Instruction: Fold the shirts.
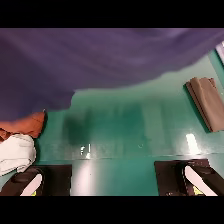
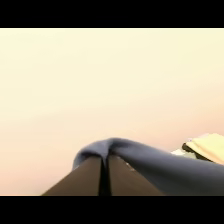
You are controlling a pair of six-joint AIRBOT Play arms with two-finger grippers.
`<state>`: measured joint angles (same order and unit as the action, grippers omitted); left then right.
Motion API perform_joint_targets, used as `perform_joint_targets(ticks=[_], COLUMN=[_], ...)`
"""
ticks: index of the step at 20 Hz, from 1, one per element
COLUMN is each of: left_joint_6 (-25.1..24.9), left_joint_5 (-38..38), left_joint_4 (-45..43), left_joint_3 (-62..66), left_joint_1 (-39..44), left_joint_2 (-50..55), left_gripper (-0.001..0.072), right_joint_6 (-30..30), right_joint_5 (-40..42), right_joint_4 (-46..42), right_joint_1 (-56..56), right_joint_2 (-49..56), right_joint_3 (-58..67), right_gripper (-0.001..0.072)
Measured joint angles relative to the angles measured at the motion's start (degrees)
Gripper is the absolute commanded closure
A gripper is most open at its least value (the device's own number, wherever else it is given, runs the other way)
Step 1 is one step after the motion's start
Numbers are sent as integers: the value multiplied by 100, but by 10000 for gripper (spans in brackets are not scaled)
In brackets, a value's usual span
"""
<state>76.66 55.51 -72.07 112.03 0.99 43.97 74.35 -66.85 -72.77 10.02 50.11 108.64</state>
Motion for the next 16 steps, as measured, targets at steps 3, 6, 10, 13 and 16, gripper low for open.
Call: perform_joint_targets(ticks=[3,6,10,13,16], left_joint_6=[170,319,337,280,260], left_joint_5=[455,953,1139,994,710], left_joint_4=[-223,-216,120,240,308], left_joint_3=[-57,-479,-1285,-1617,-1740], left_joint_1=[0,0,0,-4,-4], left_joint_2=[503,1320,2675,3755,4446], left_gripper=[684,684,684,683,682], right_joint_6=[149,216,251,254,267], right_joint_5=[-326,-533,-557,-262,-44], right_joint_4=[-122,-199,-203,-160,238], right_joint_1=[0,-28,-170,-260,-297], right_joint_2=[431,1106,2214,3152,3943], right_joint_3=[269,203,-420,-761,-632], right_gripper=[697,697,696,695,412])
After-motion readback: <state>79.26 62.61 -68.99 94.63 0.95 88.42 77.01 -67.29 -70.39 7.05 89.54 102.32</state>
